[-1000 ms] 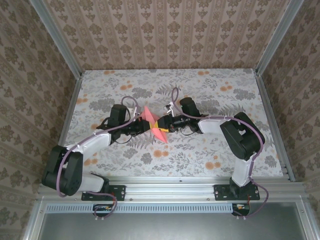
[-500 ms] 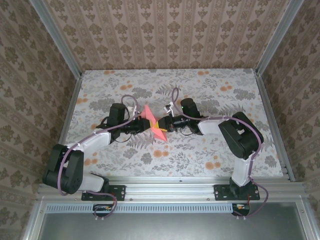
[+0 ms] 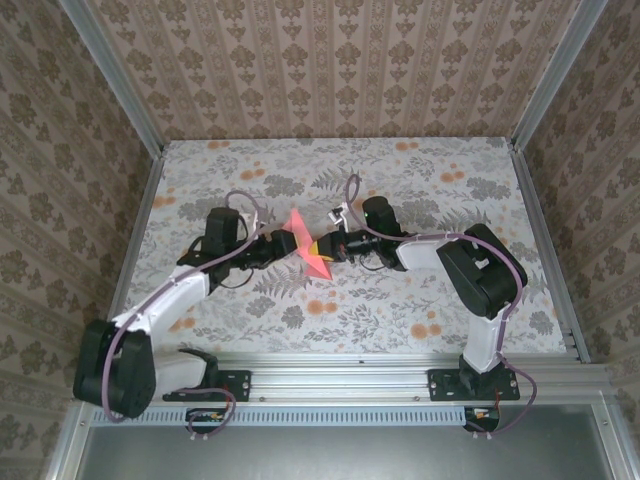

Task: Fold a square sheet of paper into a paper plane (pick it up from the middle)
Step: Turn over the paper at the center of the table.

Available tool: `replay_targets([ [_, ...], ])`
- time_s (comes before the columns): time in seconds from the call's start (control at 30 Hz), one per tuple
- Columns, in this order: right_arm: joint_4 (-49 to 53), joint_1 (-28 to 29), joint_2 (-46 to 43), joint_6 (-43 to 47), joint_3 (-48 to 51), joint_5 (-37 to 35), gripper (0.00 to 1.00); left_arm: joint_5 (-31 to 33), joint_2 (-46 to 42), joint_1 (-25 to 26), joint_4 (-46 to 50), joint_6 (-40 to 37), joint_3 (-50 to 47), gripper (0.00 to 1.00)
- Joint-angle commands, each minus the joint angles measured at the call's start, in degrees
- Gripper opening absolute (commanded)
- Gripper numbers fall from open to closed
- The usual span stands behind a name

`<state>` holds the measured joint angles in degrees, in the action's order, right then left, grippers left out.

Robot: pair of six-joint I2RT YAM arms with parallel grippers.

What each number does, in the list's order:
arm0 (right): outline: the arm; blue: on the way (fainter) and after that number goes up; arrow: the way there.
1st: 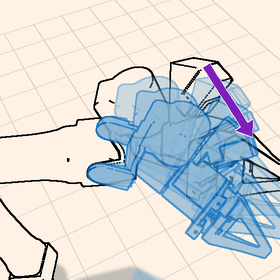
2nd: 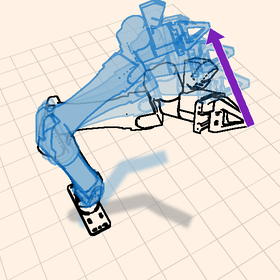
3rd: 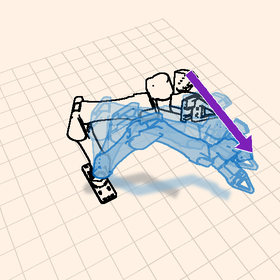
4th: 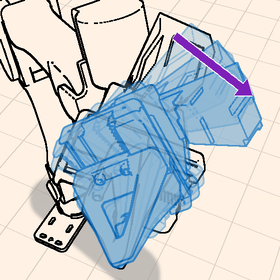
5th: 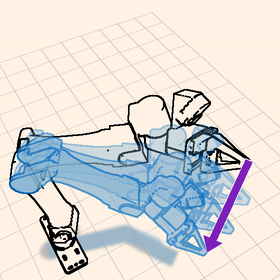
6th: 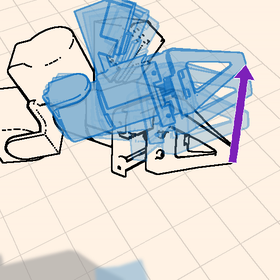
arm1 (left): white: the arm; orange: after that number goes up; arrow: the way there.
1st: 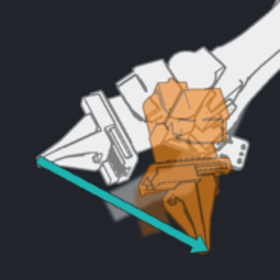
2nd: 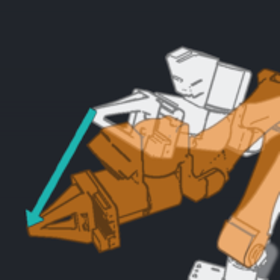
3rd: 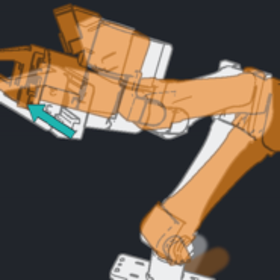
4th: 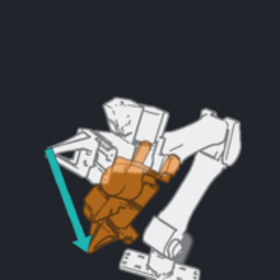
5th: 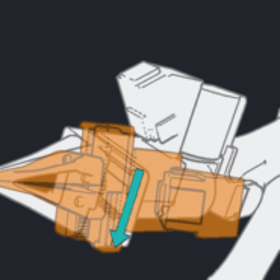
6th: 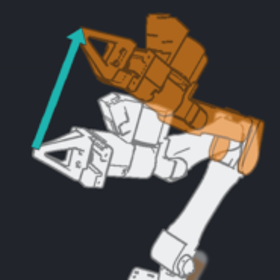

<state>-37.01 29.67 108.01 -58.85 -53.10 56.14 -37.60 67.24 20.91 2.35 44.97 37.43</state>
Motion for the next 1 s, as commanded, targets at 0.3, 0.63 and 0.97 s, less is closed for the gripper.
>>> replay_targets([
  [0.3,-14.7,-0.8,-0.4,-13.2,2.2,-9.6,0.0,16.9,-13.5,8.7,-13.3,26.7,-12.9,0.89],
  [0.63,-19.7,0.2,-1.1,-18.8,3.7,-13.9,0.0,16.2,-1.2,13.3,-28.8,32.5,-9.1,0.92],
  [0.97,-23.2,1.1,-0.8,-21.7,4.7,-15.2,0.0,13.7,6.0,13.8,-36.8,34.6,-6.7,0.72],
])
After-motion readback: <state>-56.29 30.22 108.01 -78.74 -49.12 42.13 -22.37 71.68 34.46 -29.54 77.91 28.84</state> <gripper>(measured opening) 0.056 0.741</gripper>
